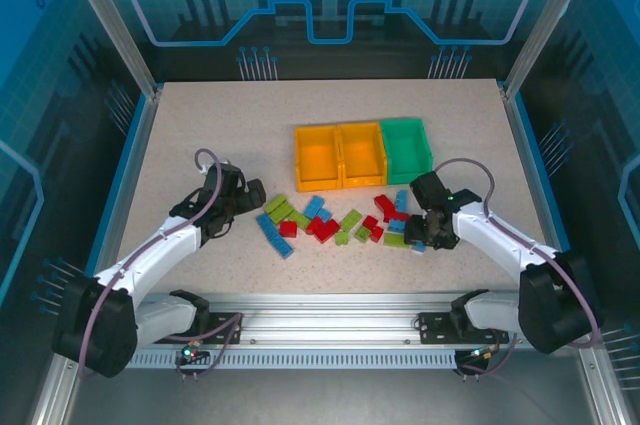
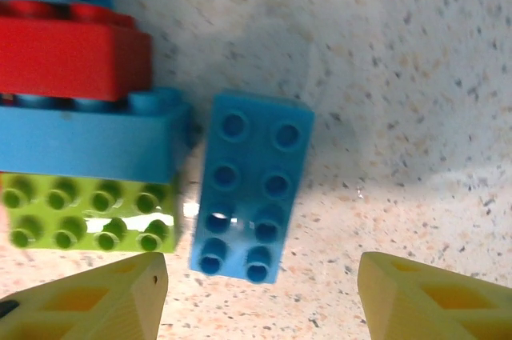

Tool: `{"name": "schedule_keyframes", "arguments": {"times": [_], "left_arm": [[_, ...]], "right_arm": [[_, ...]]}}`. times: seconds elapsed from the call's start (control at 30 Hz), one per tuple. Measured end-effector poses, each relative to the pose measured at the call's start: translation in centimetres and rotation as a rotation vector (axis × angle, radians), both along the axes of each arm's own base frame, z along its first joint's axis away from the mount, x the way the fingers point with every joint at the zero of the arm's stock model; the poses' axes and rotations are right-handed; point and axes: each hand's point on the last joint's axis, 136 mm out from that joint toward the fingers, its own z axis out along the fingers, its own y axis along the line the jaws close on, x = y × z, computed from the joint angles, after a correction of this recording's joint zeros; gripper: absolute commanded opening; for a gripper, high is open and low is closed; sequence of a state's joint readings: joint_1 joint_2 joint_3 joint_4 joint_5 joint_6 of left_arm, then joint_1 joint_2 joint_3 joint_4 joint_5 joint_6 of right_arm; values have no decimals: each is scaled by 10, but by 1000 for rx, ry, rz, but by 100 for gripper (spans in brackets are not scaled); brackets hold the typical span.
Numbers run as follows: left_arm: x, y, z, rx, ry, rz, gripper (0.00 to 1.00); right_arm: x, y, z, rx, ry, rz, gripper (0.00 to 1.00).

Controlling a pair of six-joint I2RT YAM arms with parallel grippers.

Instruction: Sort the legos into containers by color

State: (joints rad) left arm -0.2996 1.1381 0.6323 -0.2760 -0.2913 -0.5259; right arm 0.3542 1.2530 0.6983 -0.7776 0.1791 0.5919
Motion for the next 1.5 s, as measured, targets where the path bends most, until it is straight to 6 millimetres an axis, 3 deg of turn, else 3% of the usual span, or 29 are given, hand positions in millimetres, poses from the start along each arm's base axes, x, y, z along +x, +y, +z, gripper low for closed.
{"name": "schedule_keyframes", "arguments": {"times": [0.37, 0.7, 0.83, 1.0, 1.1, 1.3, 1.37, 1.5], "left_arm": [[3, -1, -1, -2, -5, 0, 99], [3, -1, -1, -2, -5, 0, 99], [3, -1, -1, -2, -5, 0, 99], [1, -1, -3, -8, 1, 4, 99], [1, -2, -4, -19, 4, 6, 99], [-2, -8, -6, -29, 10, -8, 99], [-3, -10, -7, -31, 14, -13, 99], [-8, -14, -10, -37, 37, -15, 99]], "right_arm": [[5, 6, -15, 51, 28, -22, 64], [8, -4, -25, 68, 33, -70, 36], [10, -2, -18, 83, 5, -64, 26], [20, 7, 9, 145, -104, -38, 25], [34, 19, 37, 201, -189, -5, 24], [84, 60, 94, 354, -330, 102, 25], [109, 79, 104, 386, -338, 150, 25], [152, 113, 102, 387, -319, 235, 23]]}}
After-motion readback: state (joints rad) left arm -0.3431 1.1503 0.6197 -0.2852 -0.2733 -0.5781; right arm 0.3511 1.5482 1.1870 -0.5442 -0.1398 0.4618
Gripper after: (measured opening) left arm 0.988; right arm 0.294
